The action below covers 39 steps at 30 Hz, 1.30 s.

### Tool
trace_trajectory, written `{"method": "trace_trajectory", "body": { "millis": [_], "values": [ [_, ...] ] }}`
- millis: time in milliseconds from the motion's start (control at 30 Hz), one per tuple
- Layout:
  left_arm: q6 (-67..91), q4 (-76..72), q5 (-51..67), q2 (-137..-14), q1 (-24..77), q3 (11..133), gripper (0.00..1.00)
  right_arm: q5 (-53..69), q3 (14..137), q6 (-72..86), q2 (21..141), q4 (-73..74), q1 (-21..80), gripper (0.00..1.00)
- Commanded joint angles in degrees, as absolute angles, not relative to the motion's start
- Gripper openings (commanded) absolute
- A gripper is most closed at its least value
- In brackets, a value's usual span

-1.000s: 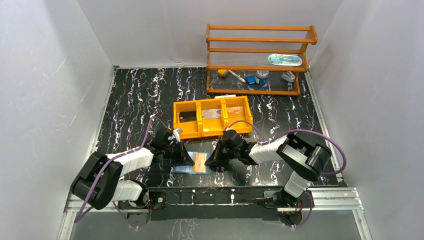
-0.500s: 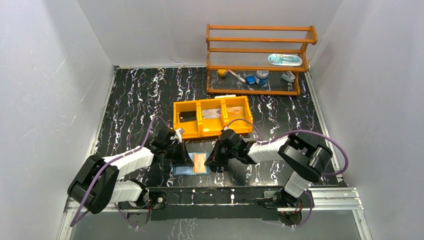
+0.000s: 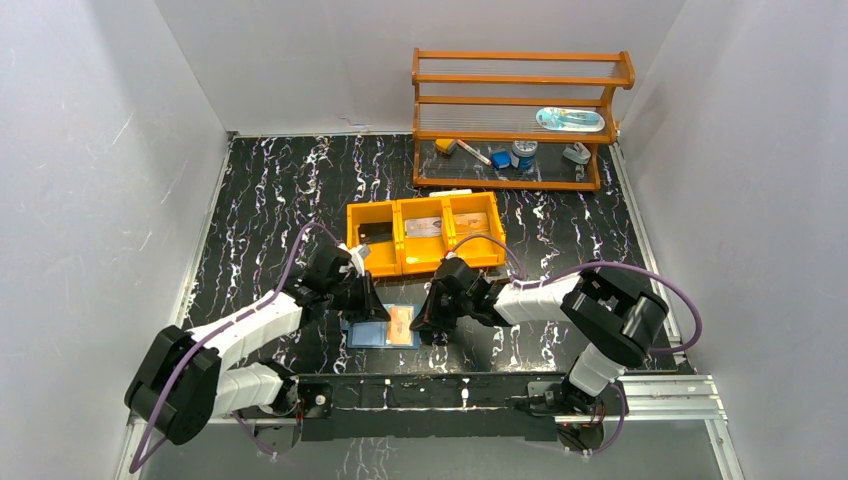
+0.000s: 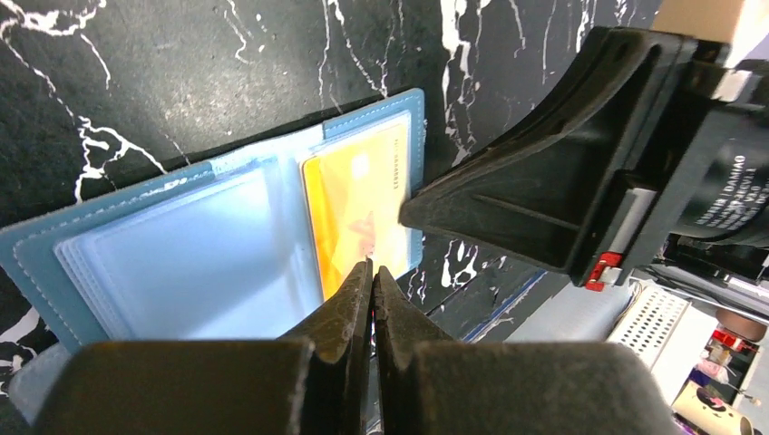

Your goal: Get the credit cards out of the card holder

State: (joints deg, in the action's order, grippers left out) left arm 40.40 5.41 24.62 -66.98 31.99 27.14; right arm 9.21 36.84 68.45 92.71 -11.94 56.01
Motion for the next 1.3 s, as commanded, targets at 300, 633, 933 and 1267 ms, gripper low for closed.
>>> {"method": "trace_trajectory", "body": {
  "millis": [300, 633, 933, 1267],
  "values": [
    [41.25, 3.05, 26.64, -68.58, 32.24, 26.47, 0.39, 9.56, 34.65, 69.49, 94.07, -13.66, 56.4, 0.0],
    [43.24, -3.77, 26.57, -75.79, 32.17, 23.32, 0.52, 10.26, 33.93, 70.38, 94.48, -14.55, 56.33, 0.0],
    [44.57, -9.11, 26.78, -75.5, 32.18, 16.64, 0.38, 11.47, 33.28, 71.03, 96.36, -16.35, 56.23, 0.0],
    [47.9, -26.36, 43.84, -80.31, 32.22, 14.95, 0.02, 12.47, 33.56, 71.71, 97.84, -18.01, 56.25, 0.0]
  ]
}}
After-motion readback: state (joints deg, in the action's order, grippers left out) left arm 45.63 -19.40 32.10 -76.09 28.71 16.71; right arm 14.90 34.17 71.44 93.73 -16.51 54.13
